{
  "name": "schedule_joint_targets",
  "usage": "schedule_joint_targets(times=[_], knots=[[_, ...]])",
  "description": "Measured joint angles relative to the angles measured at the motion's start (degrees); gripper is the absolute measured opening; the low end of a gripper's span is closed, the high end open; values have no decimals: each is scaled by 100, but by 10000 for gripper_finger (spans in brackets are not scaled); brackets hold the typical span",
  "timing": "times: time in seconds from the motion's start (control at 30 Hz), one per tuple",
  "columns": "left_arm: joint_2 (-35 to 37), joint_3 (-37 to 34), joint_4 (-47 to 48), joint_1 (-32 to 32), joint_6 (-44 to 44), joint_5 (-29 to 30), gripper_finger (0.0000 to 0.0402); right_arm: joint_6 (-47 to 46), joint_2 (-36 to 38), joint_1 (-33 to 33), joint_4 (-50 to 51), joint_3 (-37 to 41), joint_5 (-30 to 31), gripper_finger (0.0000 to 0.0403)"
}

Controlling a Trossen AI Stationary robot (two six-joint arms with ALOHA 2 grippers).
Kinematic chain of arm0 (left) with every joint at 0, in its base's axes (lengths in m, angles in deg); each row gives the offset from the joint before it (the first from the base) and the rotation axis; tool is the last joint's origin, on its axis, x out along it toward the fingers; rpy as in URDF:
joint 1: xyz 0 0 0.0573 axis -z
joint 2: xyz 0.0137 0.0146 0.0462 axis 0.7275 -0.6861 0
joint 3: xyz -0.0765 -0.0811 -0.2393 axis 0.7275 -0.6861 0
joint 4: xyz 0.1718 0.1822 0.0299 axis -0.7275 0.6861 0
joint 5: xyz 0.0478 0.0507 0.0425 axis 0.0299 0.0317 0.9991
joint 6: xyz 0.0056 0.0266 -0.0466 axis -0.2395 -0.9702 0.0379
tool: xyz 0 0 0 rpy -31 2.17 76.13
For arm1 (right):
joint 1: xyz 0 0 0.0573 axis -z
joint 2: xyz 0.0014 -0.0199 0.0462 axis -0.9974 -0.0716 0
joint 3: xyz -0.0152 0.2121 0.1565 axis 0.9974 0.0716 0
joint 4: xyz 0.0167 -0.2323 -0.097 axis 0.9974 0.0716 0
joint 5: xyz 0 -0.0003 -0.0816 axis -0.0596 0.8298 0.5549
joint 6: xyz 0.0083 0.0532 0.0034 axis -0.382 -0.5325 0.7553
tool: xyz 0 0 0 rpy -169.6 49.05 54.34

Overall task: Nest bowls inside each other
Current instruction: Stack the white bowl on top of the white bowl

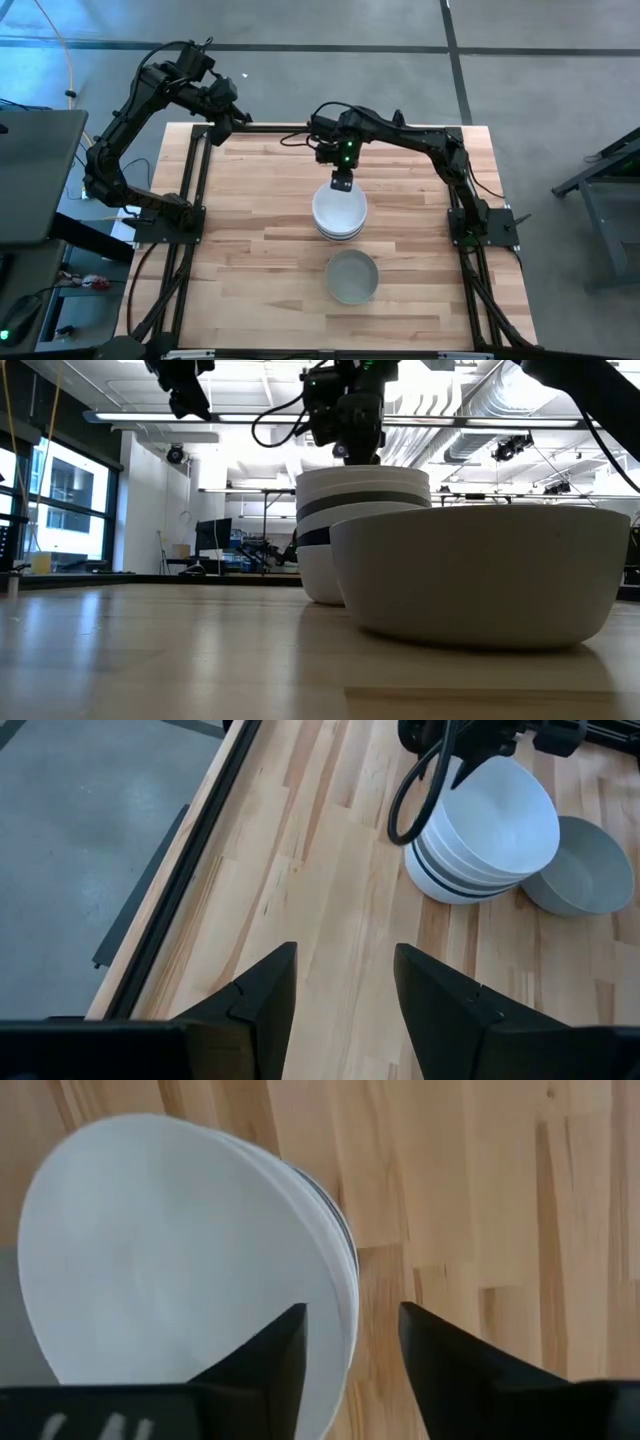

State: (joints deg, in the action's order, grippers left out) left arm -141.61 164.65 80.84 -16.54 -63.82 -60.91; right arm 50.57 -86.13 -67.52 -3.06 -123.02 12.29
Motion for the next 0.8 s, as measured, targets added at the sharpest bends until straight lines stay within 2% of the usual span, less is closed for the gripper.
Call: schedule_joint_targets(times=[0.1,0.17,0.27,0.43,0.5,0.67,0.8], knots=[[0,0,0,0,-2,0,159,21,16,39,122,0,2,158],[0,0,0,0,-3,0,159,20,21,51,119,0,16,147],[0,0,0,0,-2,-1,159,131,21,52,116,0,28,111],[0,0,0,-2,-4,0,159,309,21,48,78,0,20,25],[0,0,0,0,-4,0,159,390,21,41,60,0,-8,7],[0,0,0,-2,-4,-1,159,344,21,30,-19,2,-4,24],[0,0,0,0,-4,0,159,344,23,26,-12,2,-4,15]])
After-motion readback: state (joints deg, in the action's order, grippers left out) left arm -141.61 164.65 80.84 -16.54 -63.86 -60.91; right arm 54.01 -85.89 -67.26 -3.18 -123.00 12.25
